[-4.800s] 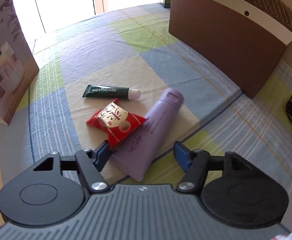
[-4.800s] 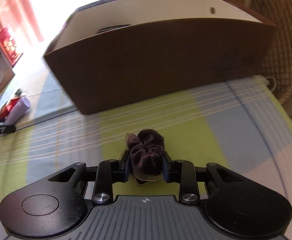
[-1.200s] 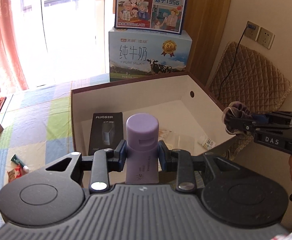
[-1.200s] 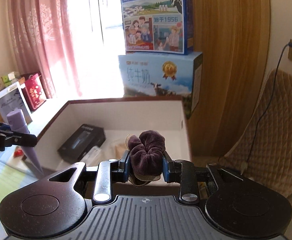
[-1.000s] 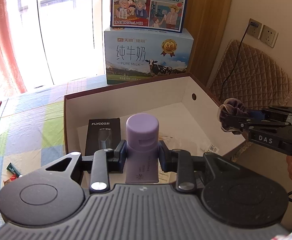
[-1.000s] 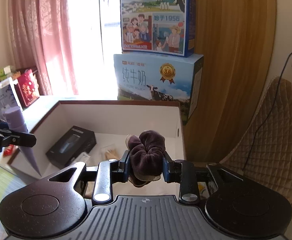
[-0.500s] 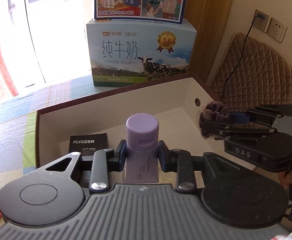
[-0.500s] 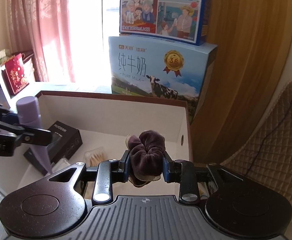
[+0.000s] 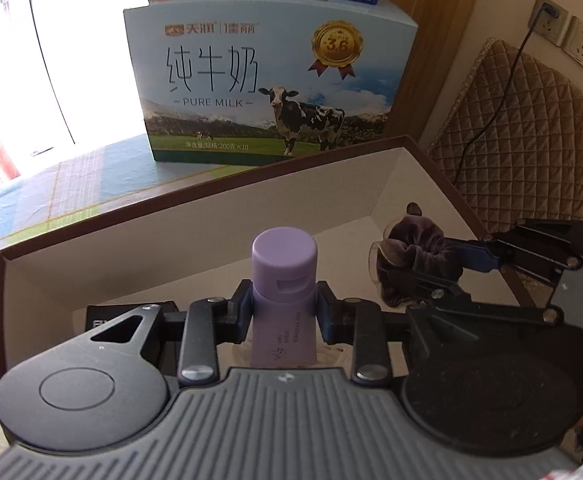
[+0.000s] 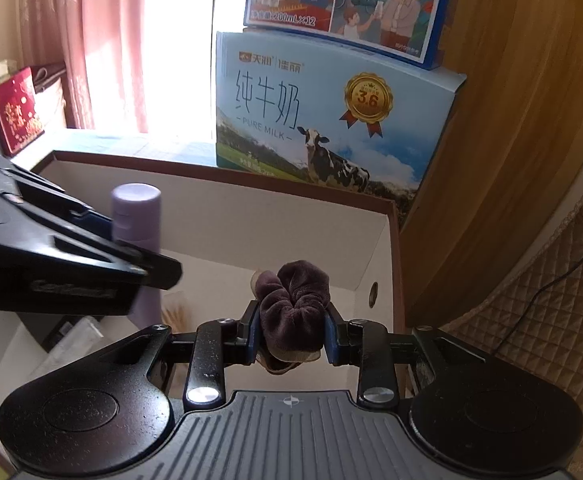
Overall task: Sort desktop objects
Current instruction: 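Open the left gripper over the box while the right gripper releases the scrunchie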
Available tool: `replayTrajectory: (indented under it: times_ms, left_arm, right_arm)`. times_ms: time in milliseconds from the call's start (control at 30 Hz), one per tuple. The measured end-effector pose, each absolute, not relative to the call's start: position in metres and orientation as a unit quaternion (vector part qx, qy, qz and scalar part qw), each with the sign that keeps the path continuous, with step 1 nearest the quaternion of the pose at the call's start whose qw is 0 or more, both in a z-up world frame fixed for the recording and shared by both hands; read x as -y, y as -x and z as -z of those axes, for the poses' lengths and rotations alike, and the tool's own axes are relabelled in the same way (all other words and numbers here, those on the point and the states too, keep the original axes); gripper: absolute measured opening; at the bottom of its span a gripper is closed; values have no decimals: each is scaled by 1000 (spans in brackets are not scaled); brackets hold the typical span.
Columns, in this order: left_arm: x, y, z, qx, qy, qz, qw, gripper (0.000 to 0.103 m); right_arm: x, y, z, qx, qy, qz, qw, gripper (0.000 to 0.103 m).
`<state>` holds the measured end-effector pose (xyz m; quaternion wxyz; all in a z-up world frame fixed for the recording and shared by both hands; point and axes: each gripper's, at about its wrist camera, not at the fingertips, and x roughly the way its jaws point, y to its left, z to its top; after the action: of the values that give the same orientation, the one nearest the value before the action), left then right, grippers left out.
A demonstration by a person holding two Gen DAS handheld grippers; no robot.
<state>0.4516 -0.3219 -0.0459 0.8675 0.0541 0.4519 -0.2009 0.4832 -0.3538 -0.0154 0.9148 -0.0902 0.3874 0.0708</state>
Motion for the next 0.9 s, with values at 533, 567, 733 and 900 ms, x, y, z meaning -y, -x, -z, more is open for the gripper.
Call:
replayTrajectory:
  times_ms: [533,567,733,900]
  left_arm:
    - [336,-478,71,-480,-57,196,853,28]
    - [336,-478,71,-480,-58,192,854,28]
    - [334,-480,72,-480,-68,184,855,35]
    - [327,-479,70,-482,-70,175,856,49]
  right_arm:
    - [355,-496,25,-399,97,-71,909,28]
    - [356,-497,25,-400,95,-71,909,28]
    - [357,-497,24,-402,88,-70,909,28]
    - [357,-498,26,-399,90,-68,910,28]
